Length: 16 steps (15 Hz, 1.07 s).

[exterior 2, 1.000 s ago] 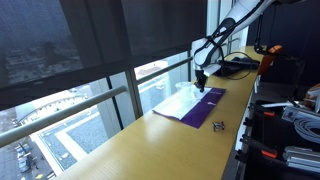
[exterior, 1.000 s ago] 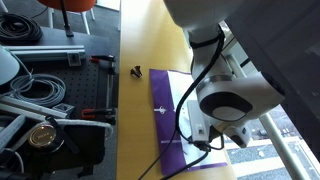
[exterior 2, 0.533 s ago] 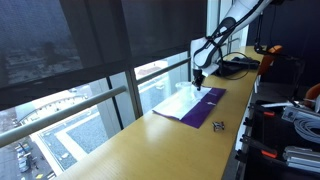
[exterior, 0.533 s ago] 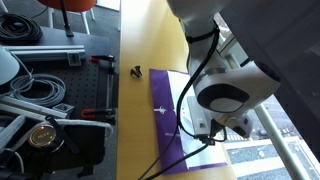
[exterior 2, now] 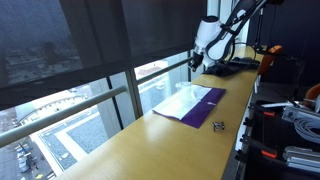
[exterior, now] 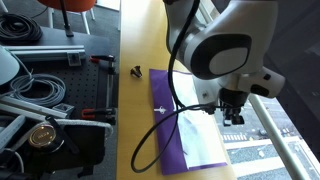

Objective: Lift the straw from the file and put it in the cup

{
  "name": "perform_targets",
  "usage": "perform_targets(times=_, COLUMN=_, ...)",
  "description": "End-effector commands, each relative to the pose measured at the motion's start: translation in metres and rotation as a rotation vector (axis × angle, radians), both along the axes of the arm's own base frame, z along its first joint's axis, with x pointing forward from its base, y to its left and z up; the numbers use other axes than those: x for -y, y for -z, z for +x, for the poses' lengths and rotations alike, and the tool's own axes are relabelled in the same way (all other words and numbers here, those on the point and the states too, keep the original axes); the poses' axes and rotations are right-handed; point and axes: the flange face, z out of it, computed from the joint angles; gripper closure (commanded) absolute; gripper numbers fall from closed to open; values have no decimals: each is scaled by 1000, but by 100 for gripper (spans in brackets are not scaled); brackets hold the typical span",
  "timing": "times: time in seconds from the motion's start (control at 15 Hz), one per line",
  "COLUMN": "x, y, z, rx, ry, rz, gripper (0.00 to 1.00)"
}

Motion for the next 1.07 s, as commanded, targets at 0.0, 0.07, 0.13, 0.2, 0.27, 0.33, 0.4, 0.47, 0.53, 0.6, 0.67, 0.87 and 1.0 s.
perform_targets(times=0.0, x=-24, y=-61, z=-30, rx=186, ry=83, rz=23, gripper=100)
perform_targets(times=0.07, x=-31, y=-74, z=-31, rx=241, ry=106, rz=28, gripper=100)
perform_targets(times=0.13, x=-38, y=-85, z=-32, rx=296, ry=128, rz=35, gripper=100)
perform_targets(times=0.2, x=-45, y=-92, z=-33, rx=351, ry=149, rz=42, gripper=100)
perform_targets(times=0.27, x=-53, y=-96, z=-37, rx=401, ry=169, rz=49, gripper=100)
perform_targets(times=0.33, x=-60, y=-100, z=-43, rx=451, ry=183, rz=52, gripper=100)
perform_targets(times=0.4, x=-70, y=-102, z=-50, rx=500, ry=191, rz=54, gripper=100)
perform_targets(times=0.47, x=-83, y=-104, z=-56, rx=546, ry=190, rz=50, gripper=100)
perform_targets(times=0.53, x=-96, y=-101, z=-61, rx=590, ry=186, rz=49, gripper=100)
perform_targets(times=0.6, x=-109, y=-96, z=-67, rx=622, ry=182, rz=49, gripper=100)
perform_targets(times=0.67, x=-118, y=-88, z=-72, rx=658, ry=178, rz=39, gripper=100)
perform_targets(times=0.87, x=-142, y=-53, z=-80, rx=723, ry=170, rz=25, gripper=100)
perform_targets(times=1.0, x=-144, y=-21, z=-77, rx=737, ry=185, rz=-14, gripper=100)
